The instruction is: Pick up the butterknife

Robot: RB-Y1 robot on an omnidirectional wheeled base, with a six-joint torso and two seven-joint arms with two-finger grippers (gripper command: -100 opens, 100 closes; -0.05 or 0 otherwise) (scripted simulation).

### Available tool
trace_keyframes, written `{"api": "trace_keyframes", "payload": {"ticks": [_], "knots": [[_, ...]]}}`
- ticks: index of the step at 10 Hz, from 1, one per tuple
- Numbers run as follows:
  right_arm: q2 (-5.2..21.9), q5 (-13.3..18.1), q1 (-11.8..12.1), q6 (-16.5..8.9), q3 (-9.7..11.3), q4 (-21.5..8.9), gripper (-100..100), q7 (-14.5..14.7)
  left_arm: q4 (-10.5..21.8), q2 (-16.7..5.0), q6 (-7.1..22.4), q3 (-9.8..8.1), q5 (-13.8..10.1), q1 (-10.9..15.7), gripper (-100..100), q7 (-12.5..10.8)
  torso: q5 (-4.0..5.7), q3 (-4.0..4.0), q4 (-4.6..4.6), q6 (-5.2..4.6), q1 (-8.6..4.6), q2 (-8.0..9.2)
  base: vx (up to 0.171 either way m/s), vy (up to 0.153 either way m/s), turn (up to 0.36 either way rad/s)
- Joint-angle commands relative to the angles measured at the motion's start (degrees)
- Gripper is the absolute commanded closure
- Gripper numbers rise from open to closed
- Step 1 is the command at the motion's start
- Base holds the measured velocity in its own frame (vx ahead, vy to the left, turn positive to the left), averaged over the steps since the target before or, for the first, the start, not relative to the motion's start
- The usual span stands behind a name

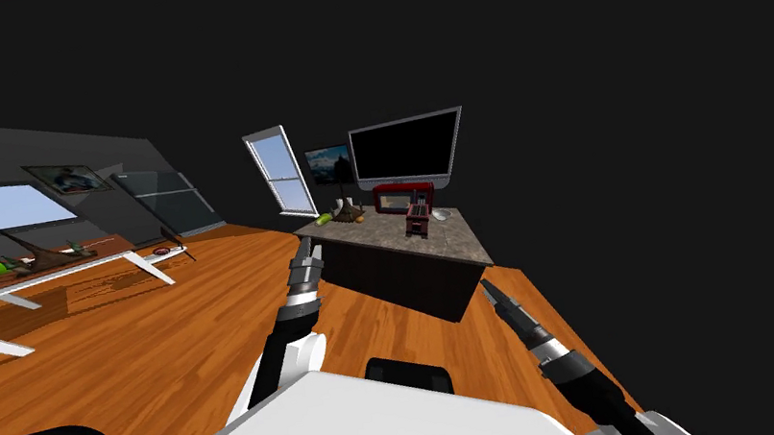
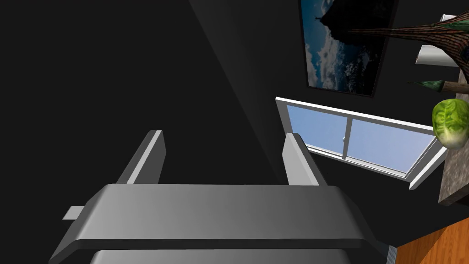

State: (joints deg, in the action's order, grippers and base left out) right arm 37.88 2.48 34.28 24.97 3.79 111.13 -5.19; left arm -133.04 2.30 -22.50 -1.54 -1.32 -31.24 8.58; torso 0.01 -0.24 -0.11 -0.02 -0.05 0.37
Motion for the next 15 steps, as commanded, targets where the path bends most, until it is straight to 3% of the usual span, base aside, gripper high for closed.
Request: {"api": "trace_keyframes", "payload": {"ticks": [1, 6, 9, 10, 14, 15], "knots": [[2.9, 0.2, 0.7, -1.8, 0.4, -1.7, -100, -0.3, 0.0, 0.0, 0.0, 0.0, 0.0, 0.0, 0, 0.0, 0.0, 0.0, 0.0, 0.0, 0.0, 0.0, -0.092, 0.012, 0.15], [10.4, 0.0, 2.1, -4.0, 0.8, -5.7, -100, -1.4, 0.0, 0.0, 0.0, 0.0, 0.0, 0.0, 0, 0.0, -0.02, 0.12, 0.05, 0.03, 0.1, -0.2, -0.057, 0.033, 0.116], [15.6, -0.5, 3.7, -6.2, 1.2, -9.8, -100, -2.6, 0.0, 0.0, 0.0, 0.0, 0.0, 0.0, 0, 0.0, -0.01, 0.15, 0.06, 0.0, 0.04, -0.26, -0.04, 0.037, 0.154], [16.8, -0.5, 3.7, -6.2, 1.2, -9.8, -100, -2.6, 0.0, 0.0, 0.0, 0.0, 0.0, 0.0, 0, 0.0, -0.02, 0.17, 0.07, 0.03, 0.09, -0.3, -0.023, 0.036, 0.094], [25.0, -2.2, 6.5, -9.5, 1.9, -15.8, -100, -4.6, 0.0, 0.0, 0.0, -0.01, 0.0, 0.0, 0, 0.0, -0.03, 0.26, 0.1, -0.02, 0.1, -0.44, 0.009, 0.048, 0.209], [26.0, -2.2, 6.5, -9.5, 1.9, -15.9, -100, -4.6, 0.0, 0.0, 0.0, 0.0, 0.0, 0.0, 0, 0.0, -0.02, 0.29, 0.11, 0.03, 0.08, -0.51, 0.03, 0.03, 0.109]]}}
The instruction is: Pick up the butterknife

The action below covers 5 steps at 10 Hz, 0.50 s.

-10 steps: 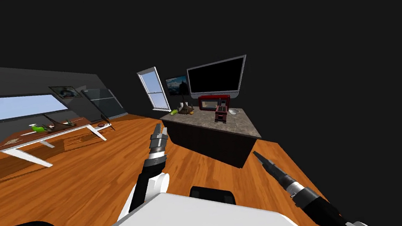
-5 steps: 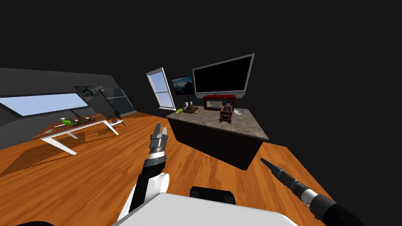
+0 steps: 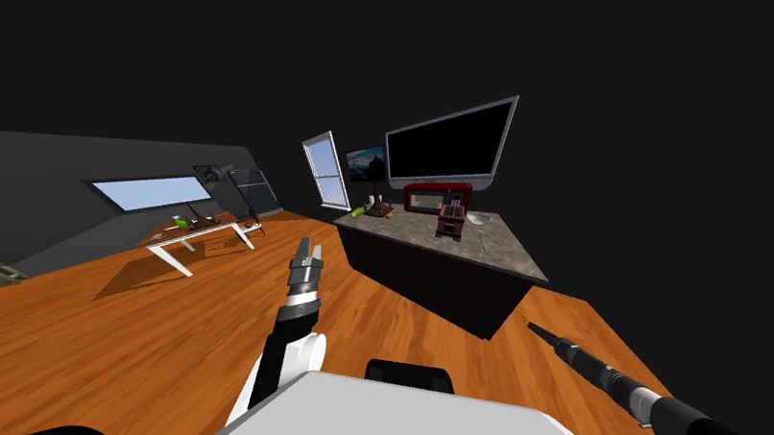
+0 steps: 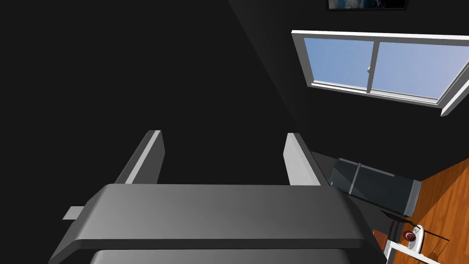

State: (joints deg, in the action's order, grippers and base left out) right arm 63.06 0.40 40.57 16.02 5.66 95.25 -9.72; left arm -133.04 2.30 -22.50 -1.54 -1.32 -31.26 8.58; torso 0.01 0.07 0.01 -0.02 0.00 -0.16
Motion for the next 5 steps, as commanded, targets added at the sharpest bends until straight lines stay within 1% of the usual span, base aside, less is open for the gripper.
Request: {"api": "trace_keyframes", "payload": {"ticks": [1, 2, 3, 4, 5], "knots": [[2.9, -0.8, 1.2, -1.6, 0.3, -1.9, -100, -0.9, 0.0, 0.0, 0.0, 0.0, 0.0, 0.0, 0, 0.0, 0.0, 0.0, 0.0, 0.0, 0.0, 0.0, 0.046, 0.041, 0.187], [3.7, -0.8, 1.2, -1.6, 0.3, -1.9, -100, -0.9, 0.0, 0.0, 0.0, 0.0, 0.0, 0.0, 0, 0.0, -0.01, 0.03, 0.01, 0.03, 0.02, -0.06, 0.042, 0.029, 0.133], [5.7, -1.6, 2.2, -2.6, 0.7, -3.8, -100, -1.7, 0.0, 0.0, 0.0, 0.0, 0.0, 0.0, 0, 0.0, 0.0, 0.03, 0.01, 0.0, 0.0, -0.05, 0.06, 0.035, 0.232], [6.5, -1.6, 2.2, -2.6, 0.7, -3.8, -100, -1.7, 0.0, 0.0, 0.0, 0.0, 0.0, 0.0, 0, 0.0, -0.01, 0.07, 0.02, 0.04, 0.0, -0.12, 0.055, 0.018, 0.12], [9.0, -2.5, 3.3, -3.6, 1.0, -5.6, -100, -2.5, 0.0, 0.0, 0.0, 0.0, 0.0, 0.0, 0, 0.0, 0.0, 0.06, 0.02, 0.0, -0.03, -0.11, 0.063, 0.013, 0.239]]}}
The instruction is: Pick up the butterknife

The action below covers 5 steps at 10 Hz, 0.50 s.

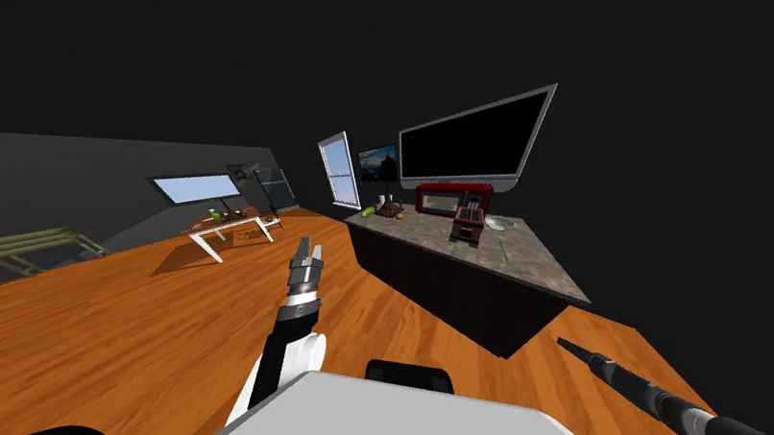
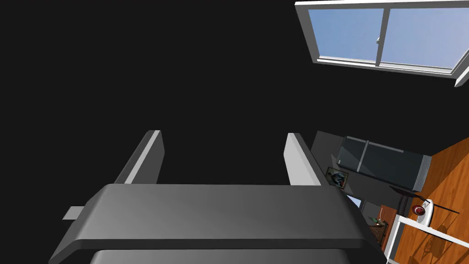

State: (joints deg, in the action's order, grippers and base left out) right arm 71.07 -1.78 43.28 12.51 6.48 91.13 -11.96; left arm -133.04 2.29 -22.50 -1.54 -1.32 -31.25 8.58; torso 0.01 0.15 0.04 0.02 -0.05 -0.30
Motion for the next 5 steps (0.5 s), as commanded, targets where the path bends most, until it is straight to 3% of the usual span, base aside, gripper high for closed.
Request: {"api": "trace_keyframes", "payload": {"ticks": [1, 2, 3, 5], "knots": [[2.9, -1.3, 1.6, -1.1, 0.5, -2.9, -100, -1.0, 0.0, 0.0, 0.0, 0.0, 0.0, 0.0, 0, 0.0, 0.0, 0.0, 0.0, 0.0, 0.0, 0.0, 0.125, 0.032, 0.331], [5.1, -2.3, 2.7, -2.0, 0.9, -4.8, -100, -1.9, 0.0, 0.0, 0.0, 0.0, 0.0, 0.0, 0, 0.0, 0.0, 0.11, 0.04, 0.01, 0.04, -0.19, 0.181, 0.047, 0.361], [6.0, -2.3, 2.7, -2.0, 0.9, -5.0, -100, -1.9, 0.0, 0.0, 0.0, 0.0, 0.0, 0.0, 0, 0.0, -0.01, 0.23, 0.09, 0.01, 0.08, -0.4, 0.134, 0.014, 0.128], [10.2, -4.4, 4.8, -3.8, 1.7, -8.1, -100, -3.5, 0.0, 0.0, 0.0, -0.01, 0.0, 0.0, 0, 0.0, 0.0, 0.16, 0.06, -0.01, -0.04, -0.26, 0.152, -0.027, 0.282]]}}
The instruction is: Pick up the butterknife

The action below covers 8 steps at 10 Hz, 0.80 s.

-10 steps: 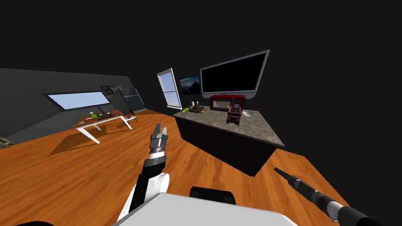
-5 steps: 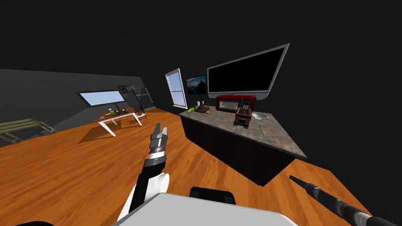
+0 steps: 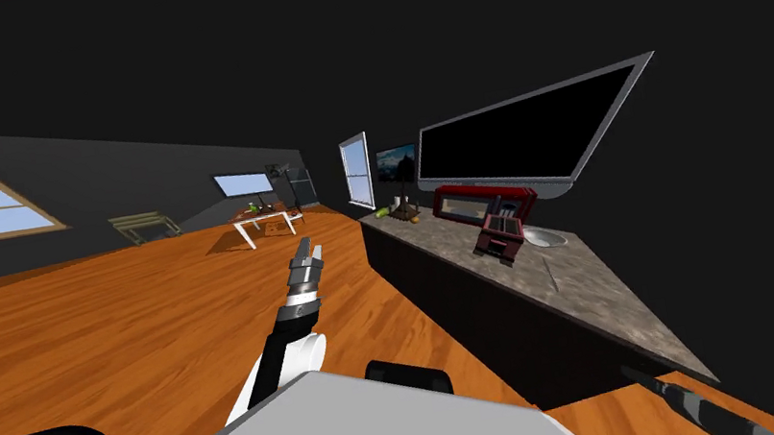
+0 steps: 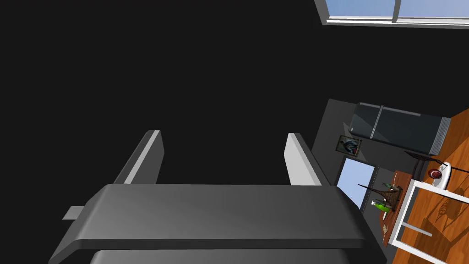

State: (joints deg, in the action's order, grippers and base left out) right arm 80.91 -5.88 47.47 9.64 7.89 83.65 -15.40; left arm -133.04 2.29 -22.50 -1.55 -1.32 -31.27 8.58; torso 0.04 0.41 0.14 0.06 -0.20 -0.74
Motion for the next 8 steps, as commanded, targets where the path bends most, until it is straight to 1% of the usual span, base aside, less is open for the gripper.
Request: {"api": "trace_keyframes", "payload": {"ticks": [1, 2, 3, 4, 5, 6, 7, 8], "knots": [[2.2, -1.4, 1.6, -1.7, 0.6, -2.1, -100, -0.9, 0.0, 0.0, 0.0, 0.0, 0.0, 0.0, 0, 0.0, 0.0, 0.0, 0.0, 0.0, 0.0, 0.0, 0.237, -0.068, 0.396], [2.2, -1.4, 1.6, -1.7, 0.6, -2.1, -100, -0.9, 0.0, 0.0, 0.0, -0.01, 0.0, 0.0, 0, 0.0, 0.03, 0.12, 0.05, 0.0, -0.09, -0.21, 0.16, -0.041, 0.115], [3.8, -2.5, 2.6, -2.4, 1.1, -3.4, -100, -1.7, 0.0, 0.0, 0.0, -0.01, 0.0, 0.0, 0, 0.0, 0.04, 0.02, 0.02, -0.11, 0.01, -0.01, 0.141, -0.017, 0.193], [5.1, -3.5, 3.5, -3.1, 1.5, -4.5, -100, -2.4, 0.0, 0.0, 0.0, 0.0, 0.0, 0.0, 0, 0.0, -0.01, -0.03, -0.01, -0.05, 0.1, 0.07, 0.201, -0.093, 0.35], [6.2, -4.6, 4.3, -3.7, 2.1, -5.5, -100, -3.1, 0.0, 0.0, 0.0, -0.01, 0.0, 0.0, 0, 0.0, 0.02, 0.06, 0.02, -0.01, -0.11, -0.09, 0.271, -0.11, 0.302], [6.2, -4.6, 4.3, -3.7, 2.1, -5.5, -100, -3.1, 0.0, 0.0, 0.0, -0.01, 0.0, 0.0, 0, 0.0, 0.07, 0.19, 0.07, -0.04, -0.18, -0.33, 0.192, -0.077, 0.11], [6.2, -4.6, 4.3, -3.7, 2.1, -5.5, -100, -3.1, 0.0, 0.0, 0.0, -0.01, 0.0, 0.0, 0, 0.0, 0.05, 0.11, 0.05, -0.1, -0.06, -0.14, 0.071, -0.032, -0.003], [7.0, -5.5, 5.1, -4.2, 2.6, -6.3, -100, -3.8, 0.0, 0.0, 0.0, -0.01, 0.0, 0.0, 0, 0.0, 0.01, -0.11, -0.04, -0.13, 0.13, 0.23, 0.096, -0.037, 0.212]]}}
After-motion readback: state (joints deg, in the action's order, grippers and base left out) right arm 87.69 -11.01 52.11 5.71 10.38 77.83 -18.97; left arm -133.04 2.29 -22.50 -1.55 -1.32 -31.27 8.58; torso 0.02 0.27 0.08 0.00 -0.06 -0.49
